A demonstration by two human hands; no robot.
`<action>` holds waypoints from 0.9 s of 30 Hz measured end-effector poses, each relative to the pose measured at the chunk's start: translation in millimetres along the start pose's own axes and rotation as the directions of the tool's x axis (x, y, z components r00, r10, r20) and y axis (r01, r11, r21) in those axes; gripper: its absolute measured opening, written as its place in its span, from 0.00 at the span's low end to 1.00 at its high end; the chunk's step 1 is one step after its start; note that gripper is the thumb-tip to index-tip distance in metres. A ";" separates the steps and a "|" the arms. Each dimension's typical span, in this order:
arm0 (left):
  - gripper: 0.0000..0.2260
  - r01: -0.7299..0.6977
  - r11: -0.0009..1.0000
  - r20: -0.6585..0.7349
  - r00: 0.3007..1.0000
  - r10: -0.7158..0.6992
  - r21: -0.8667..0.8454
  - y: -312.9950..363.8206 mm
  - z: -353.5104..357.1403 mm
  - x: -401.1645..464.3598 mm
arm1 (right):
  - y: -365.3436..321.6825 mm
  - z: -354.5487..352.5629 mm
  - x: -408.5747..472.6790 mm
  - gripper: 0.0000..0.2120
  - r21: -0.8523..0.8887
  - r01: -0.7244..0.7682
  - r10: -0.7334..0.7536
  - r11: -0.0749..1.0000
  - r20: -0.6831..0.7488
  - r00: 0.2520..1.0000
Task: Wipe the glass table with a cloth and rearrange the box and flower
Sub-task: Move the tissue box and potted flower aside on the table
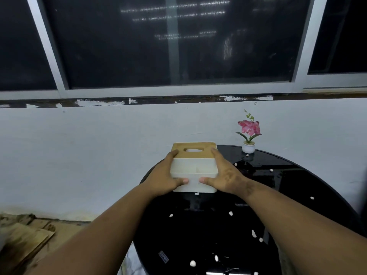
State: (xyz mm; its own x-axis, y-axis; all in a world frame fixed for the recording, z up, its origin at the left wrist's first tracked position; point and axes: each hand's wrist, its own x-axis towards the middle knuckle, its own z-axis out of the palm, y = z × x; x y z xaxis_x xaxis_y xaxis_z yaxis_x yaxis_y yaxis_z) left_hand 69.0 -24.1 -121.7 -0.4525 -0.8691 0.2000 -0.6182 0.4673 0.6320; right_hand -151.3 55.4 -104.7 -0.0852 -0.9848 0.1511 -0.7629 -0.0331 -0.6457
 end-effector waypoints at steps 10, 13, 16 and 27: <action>0.44 -0.055 0.992 -0.053 0.997 0.049 -0.117 34.2 20.1 56.3 | 17.0 -53.8 34.1 0.52 -0.013 -0.012 0.011 1.000 -0.046 0.999; 0.45 -0.062 0.990 -0.057 0.997 0.055 -0.130 44.0 29.2 81.2 | 27.2 -68.7 48.5 0.49 -0.010 -0.016 0.015 1.000 -0.069 0.997; 0.45 -0.074 0.991 -0.060 0.996 0.067 -0.112 49.3 39.4 106.3 | 43.0 -74.9 66.3 0.48 0.004 -0.034 0.034 0.999 -0.096 0.995; 0.45 -0.073 0.993 -0.030 0.997 0.071 -0.089 47.2 62.8 163.9 | 81.5 -73.9 114.6 0.49 0.065 -0.117 0.124 0.991 -0.104 0.987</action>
State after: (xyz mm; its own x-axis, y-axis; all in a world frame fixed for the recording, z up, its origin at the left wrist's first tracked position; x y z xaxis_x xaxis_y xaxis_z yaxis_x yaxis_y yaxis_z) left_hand -74.7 -134.2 -106.1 -0.4759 -0.8382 0.2665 -0.5238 0.5135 0.6797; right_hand -270.5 -47.6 -84.7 -0.2454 -0.9581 0.1475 -0.7040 0.0716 -0.7065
